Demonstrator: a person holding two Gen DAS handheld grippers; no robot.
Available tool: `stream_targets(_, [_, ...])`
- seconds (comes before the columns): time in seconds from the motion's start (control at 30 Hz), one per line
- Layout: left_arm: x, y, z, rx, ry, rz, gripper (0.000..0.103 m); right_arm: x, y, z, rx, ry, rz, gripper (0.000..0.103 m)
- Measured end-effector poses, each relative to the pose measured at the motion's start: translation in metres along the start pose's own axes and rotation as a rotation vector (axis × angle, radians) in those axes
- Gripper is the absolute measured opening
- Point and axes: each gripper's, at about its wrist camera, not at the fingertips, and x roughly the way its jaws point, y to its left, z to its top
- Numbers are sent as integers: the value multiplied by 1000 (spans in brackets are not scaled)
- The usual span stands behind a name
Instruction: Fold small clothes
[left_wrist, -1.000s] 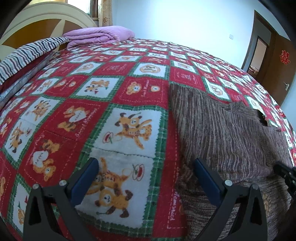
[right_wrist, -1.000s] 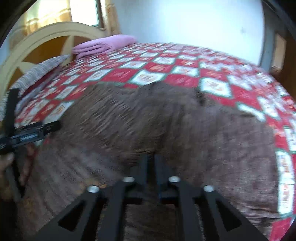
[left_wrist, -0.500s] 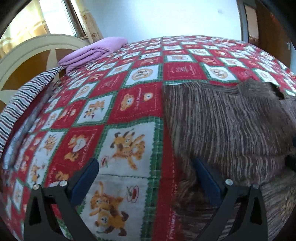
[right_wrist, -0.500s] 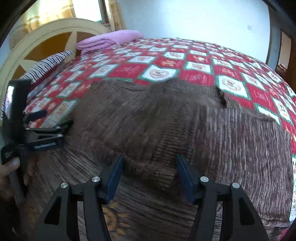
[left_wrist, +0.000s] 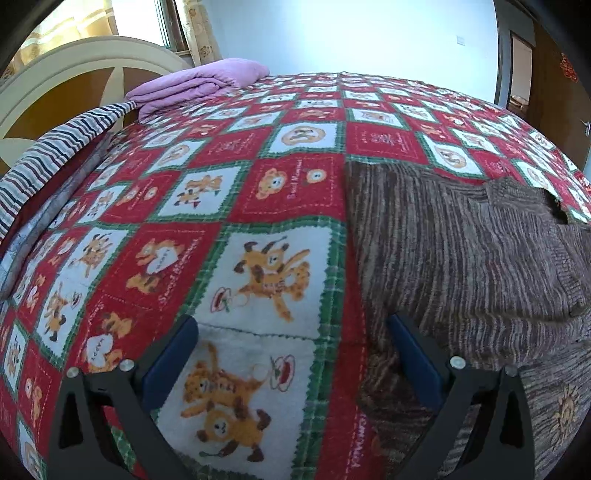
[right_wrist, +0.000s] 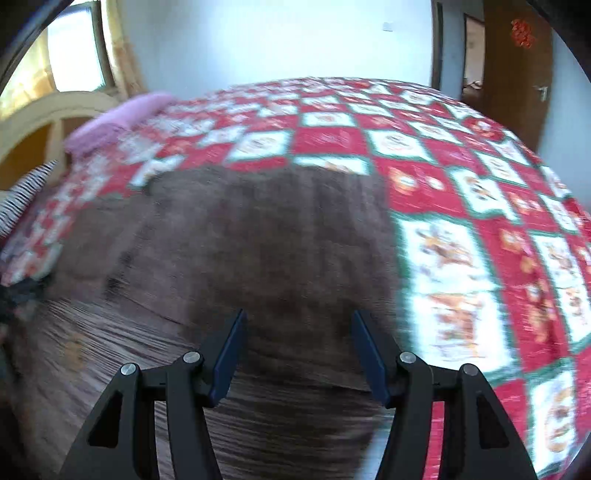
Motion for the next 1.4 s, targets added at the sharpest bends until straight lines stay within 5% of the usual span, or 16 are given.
stream_targets(0.17, [-8, 16, -5, -50, 14, -86, 103, -5, -3, -8, -12, -37, -12, 60])
stream_targets(0.33, [-15, 2, -9, 22, -18, -20, 103, -3, -2, -9, -19, -35, -31, 61])
stream_targets(0.5, [-19, 7, -10, 9, -5, -31, 103, -1, -7, -9, 2, -30, -4, 62])
stream_targets(0.67, [-57, 15, -38, 1, -16, -96, 103, -35, -22, -17, 104, -80, 119, 62])
stream_targets(0.83, [-81, 18, -69, 81, -48, -97, 103, -49, -13, -41, 52, -28, 85, 62])
stream_targets(1.4, [-105, 18, -114, 60, -5, -139, 103, -74, -10, -99, 62, 0, 53, 68])
